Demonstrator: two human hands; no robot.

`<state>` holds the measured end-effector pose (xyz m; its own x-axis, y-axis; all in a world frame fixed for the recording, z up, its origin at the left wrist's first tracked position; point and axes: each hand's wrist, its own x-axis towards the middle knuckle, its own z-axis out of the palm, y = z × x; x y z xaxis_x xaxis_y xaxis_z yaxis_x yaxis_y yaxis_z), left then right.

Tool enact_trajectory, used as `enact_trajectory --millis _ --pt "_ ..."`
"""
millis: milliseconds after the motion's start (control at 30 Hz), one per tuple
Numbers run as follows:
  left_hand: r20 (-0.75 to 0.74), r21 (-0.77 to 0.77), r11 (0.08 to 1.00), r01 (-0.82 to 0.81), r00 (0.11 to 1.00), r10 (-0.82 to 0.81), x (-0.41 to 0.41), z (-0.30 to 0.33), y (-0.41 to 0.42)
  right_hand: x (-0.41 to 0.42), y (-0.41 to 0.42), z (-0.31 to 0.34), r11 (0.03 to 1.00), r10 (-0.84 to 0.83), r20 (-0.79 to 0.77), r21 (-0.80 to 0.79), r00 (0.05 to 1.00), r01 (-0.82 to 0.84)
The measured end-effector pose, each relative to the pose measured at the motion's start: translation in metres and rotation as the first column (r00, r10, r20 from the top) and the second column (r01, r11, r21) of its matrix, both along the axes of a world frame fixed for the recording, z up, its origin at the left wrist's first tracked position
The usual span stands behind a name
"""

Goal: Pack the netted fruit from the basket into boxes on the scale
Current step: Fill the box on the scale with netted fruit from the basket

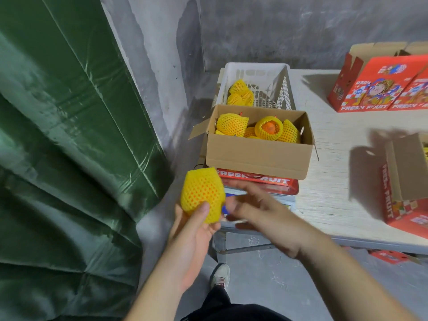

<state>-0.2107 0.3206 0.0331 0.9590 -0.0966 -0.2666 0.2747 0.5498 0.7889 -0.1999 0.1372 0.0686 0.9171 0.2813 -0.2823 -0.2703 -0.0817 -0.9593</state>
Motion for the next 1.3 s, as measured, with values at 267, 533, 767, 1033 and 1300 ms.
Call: enact_trajectory --millis 267,533,767,1033,1300 --pt "0.051 0.309 0.912 0.269 0.953 -0.299 0.006 0.009 -0.008 0.007 0.003 -0.002 0.979 -0.205 0.172 0.049 0.963 0.200" --pt "0.077 0.361 0.906 0.220 0.961 -0.264 0.004 0.015 -0.008 0.115 -0.042 0.054 0.821 -0.366 0.468 -0.244 0.804 0.516" --pt "0.055 0.342 0.936 0.086 0.992 -0.112 0.015 0.014 -0.003 0.122 -0.090 0.062 0.676 -0.126 0.427 -0.624 0.896 0.392" --pt "0.020 0.322 0.946 0.032 0.999 -0.041 0.017 0.005 0.019 0.068 -0.082 0.013 0.807 -0.227 0.317 -0.468 0.921 0.360" --pt "-0.058 0.326 0.941 -0.091 0.991 0.117 0.012 -0.001 0.029 0.060 -0.070 0.015 0.826 0.035 0.249 -0.552 0.968 0.112"
